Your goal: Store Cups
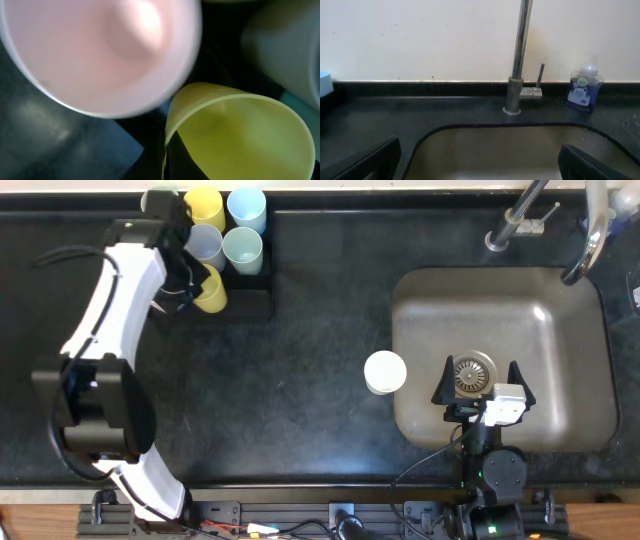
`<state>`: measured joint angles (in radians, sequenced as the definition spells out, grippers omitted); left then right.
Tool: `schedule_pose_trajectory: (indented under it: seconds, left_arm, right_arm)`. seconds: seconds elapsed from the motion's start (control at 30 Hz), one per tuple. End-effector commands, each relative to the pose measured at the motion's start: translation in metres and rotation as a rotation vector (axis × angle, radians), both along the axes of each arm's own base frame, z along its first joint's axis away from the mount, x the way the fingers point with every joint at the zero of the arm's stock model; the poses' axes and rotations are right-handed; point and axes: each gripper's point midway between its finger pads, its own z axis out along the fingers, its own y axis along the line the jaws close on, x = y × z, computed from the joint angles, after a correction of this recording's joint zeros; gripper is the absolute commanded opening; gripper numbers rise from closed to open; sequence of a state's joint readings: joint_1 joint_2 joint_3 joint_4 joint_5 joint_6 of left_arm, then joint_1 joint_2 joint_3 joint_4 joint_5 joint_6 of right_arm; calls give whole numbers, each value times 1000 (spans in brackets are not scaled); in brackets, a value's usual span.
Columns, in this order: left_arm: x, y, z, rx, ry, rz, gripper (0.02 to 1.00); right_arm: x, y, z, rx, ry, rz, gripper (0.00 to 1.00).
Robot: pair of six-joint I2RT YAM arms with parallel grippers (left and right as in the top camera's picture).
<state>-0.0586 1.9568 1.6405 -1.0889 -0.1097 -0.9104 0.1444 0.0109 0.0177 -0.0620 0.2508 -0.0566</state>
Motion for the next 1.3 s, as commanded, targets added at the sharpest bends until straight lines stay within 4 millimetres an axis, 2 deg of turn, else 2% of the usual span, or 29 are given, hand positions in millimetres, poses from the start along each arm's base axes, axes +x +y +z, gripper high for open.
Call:
schedule_pose_trajectory:
  seconds: [0.03, 0.57, 1.07, 1.1, 1.13, 1.17, 1.2, 1.3]
  left_arm:
    - [2, -5, -3, 13, -2, 0, 60]
    - [-7, 4, -3, 61, 32, 8, 97]
    - [-7, 6, -15, 70, 62, 9, 110]
    - [-7, 6, -15, 70, 62, 8, 180]
    - [-7, 6, -15, 69, 62, 8, 367]
    - [-7, 6, -15, 69, 62, 7, 757]
    - [-7, 6, -15, 69, 62, 7, 998]
    - [-7, 5, -13, 68, 58, 7, 998]
  right_arm:
    - [0, -1, -3, -3, 0, -5, 998]
    - [0, -1, -3, -3, 0, -6, 998]
    - [0, -1, -3, -3, 0, -6, 998]
    - [0, -1, -3, -3, 0, -6, 998]
    - [0, -1, -3, -3, 0, -6, 998]
    - [0, -1, -3, -3, 0, -6, 996]
    - [0, -1, -3, -3, 0, -6, 993]
    - [0, -1, -3, -3, 0, -6, 998]
